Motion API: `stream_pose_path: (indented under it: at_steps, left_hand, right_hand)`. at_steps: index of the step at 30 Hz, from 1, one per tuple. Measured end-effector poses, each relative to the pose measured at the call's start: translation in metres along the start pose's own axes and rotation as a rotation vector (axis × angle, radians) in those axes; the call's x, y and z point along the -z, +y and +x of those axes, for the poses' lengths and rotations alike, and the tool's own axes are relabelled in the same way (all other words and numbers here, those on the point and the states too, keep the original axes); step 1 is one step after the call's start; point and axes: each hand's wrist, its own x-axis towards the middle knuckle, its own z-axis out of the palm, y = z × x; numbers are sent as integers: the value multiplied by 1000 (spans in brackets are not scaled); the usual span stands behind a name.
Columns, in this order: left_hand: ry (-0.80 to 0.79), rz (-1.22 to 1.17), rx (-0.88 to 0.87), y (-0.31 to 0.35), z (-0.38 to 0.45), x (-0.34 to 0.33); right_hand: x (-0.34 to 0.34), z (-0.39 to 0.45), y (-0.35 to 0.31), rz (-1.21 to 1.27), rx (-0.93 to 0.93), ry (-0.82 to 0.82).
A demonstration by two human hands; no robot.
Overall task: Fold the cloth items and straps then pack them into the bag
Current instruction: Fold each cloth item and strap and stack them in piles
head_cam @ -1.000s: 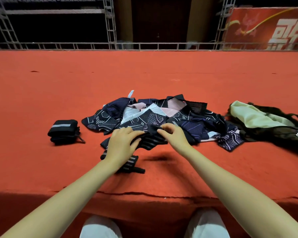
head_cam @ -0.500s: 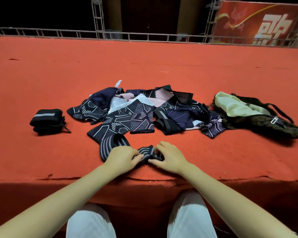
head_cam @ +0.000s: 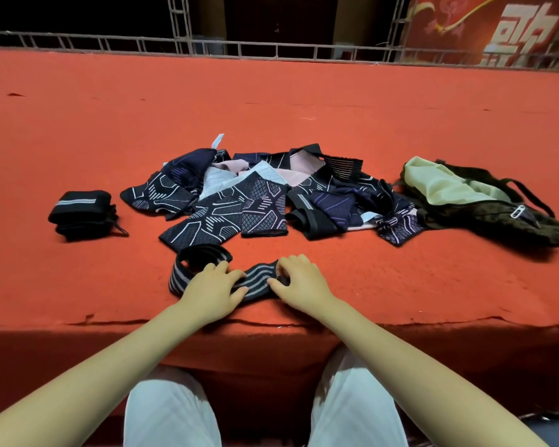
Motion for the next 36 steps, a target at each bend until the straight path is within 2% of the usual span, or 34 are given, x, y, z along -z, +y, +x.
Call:
stream_pose_path:
  at_steps: [4,8,11,15,17,19,22,23,25,27,31,36]
  left_hand:
    - [67,-11,-26,-5,-5,-7]
    - [55,-42,-34,-10,0,-7]
    - [44,-82,-44,-11,4,-3]
    - [10,-104,-40,-12,5,1]
    - [6,-78,-50,-12,4,0]
    - [1,-44,-59,-12,2,-2]
    - [22,-34,-67,-13,1,-4]
    - [30,-36,-68,-13,1,-4]
    - [34,-34,-70,-13,0,-5]
    - [41,-43,-60,-14,-1,-8]
    - [87,-110,-65,-9,-4,-7]
    - [183,-261,-33,-2,2,7]
  right_hand:
    - [-4,-6,8,21,85,-13]
    - [-5,-6,16,78,164,4]
    - [-8,-8,20,229,241,52]
    - [-8,-9,27,367,228,62]
    - [-4,-10,24,550,149,82]
    - [1,-9,23,804,-68,127]
    - [11,-6,45,1184,-439,393]
    - [15,-5,57,1233,-511,471]
    - [20,-4,71,1116,-530,460]
    - [19,-3,73,838,-470,375]
    - [17,-4,76,335,-405,339]
    - [11,-11,65,-45,-304,92]
